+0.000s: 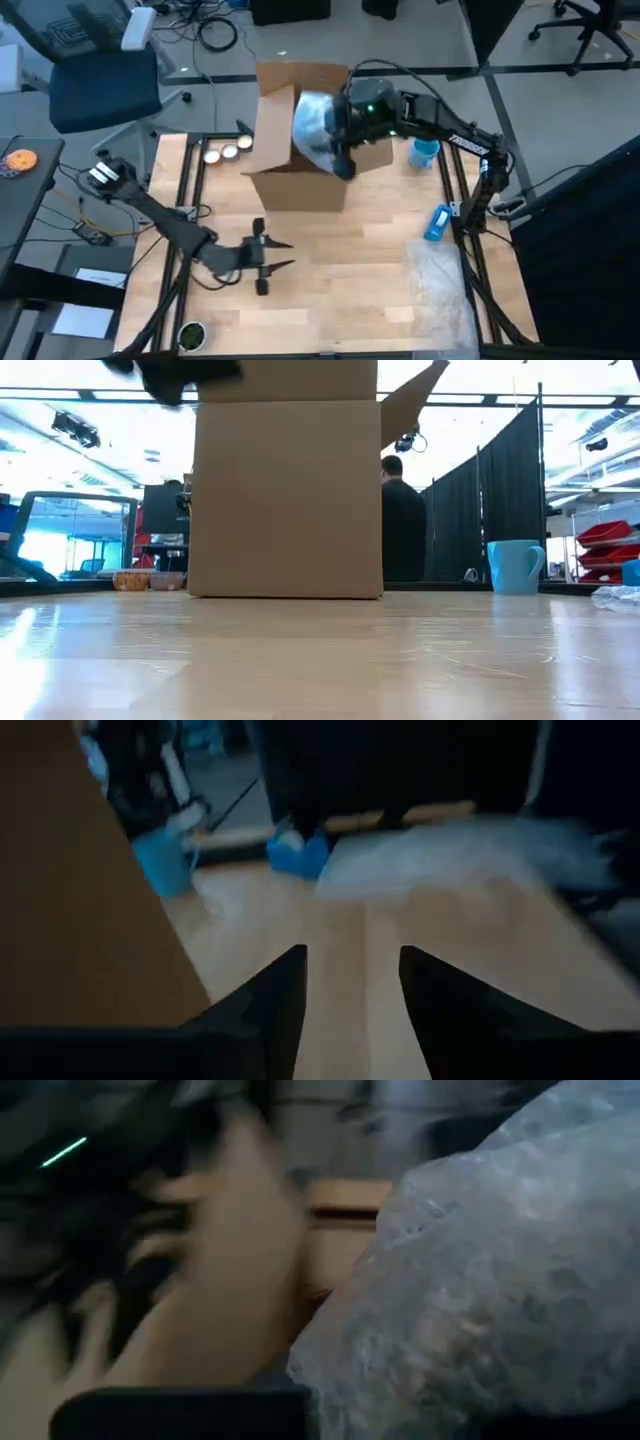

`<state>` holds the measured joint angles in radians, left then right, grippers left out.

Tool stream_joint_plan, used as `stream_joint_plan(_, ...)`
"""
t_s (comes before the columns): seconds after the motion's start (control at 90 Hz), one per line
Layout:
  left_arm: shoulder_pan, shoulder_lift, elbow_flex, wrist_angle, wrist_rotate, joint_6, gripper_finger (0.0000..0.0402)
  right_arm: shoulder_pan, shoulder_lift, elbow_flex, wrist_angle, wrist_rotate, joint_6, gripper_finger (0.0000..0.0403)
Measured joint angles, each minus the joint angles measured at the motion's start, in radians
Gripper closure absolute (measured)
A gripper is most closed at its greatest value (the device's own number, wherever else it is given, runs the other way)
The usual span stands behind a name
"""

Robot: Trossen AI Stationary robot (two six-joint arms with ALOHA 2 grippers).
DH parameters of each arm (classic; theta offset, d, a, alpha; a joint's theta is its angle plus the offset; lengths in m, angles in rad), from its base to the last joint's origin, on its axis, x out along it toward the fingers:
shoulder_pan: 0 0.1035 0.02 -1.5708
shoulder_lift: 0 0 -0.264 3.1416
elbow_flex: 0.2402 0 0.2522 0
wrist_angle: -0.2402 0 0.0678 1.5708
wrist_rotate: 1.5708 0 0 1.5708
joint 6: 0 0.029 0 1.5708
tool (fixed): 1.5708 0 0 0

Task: Wrap mug
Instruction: Put the wrapped brown cup into the cardboard box

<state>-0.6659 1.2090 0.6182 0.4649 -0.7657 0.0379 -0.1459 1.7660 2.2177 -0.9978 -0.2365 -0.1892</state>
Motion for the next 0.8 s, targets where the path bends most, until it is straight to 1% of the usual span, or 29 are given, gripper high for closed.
stream_joint_plan(0.044, -0.029, -0.028, 0.0, 0.054, -0.014, 0.07, 0.0254, 0.017, 0.0, 0.0, -0.038, -0.032, -0.004, 0.038)
stream_joint_plan(0.111, -0.076, -0.059, 0.0, 0.196, -0.021, 0.222, 0.0254, 0.044, 0.0, 0.0, -0.097, -0.027, -0.019, 0.038)
stream_joint_plan(0.211, -0.152, -0.089, 0.001, 0.455, 0.033, 0.537, 0.0254, 0.073, 0.005, -0.003, -0.172, 0.033, -0.038, 0.038)
stream_joint_plan(0.267, -0.18, -0.104, 0.001, 0.597, 0.036, 0.683, 0.0254, 0.081, 0.008, -0.014, -0.196, 0.06, -0.041, 0.038)
stream_joint_plan(0.322, -0.193, -0.131, 0.002, 0.715, 0.015, 0.774, 0.0254, 0.088, 0.008, -0.032, -0.209, 0.081, -0.04, 0.038)
stream_joint_plan(0.378, -0.188, -0.162, 0.025, 0.747, -0.065, 0.816, 0.0254, 0.095, 0.007, -0.051, -0.204, 0.085, -0.044, 0.0381)
stream_joint_plan(0.444, -0.147, -0.192, 0.069, 0.686, -0.182, 0.825, 0.0254, 0.103, 0.006, -0.065, -0.206, 0.08, -0.052, 0.038)
stream_joint_plan(0.489, -0.114, -0.202, 0.105, 0.599, -0.252, 0.813, 0.0254, 0.108, 0.007, -0.073, -0.204, 0.078, -0.06, 0.0381)
stream_joint_plan(0.544, -0.076, -0.205, 0.156, 0.461, -0.317, 0.78, 0.0254, 0.11, 0.01, -0.076, -0.2, 0.069, -0.064, 0.0381)
stream_joint_plan(0.667, -0.001, -0.205, 0.277, 0.146, -0.387, 0.642, 0.0254, 0.094, 0.014, -0.079, -0.153, 0.098, -0.066, 0.0381)
stream_joint_plan(0.8, 0.096, -0.209, 0.378, -0.129, -0.435, 0.484, 0.0254, 0.065, 0.014, -0.08, -0.118, 0.095, -0.075, 0.0381)
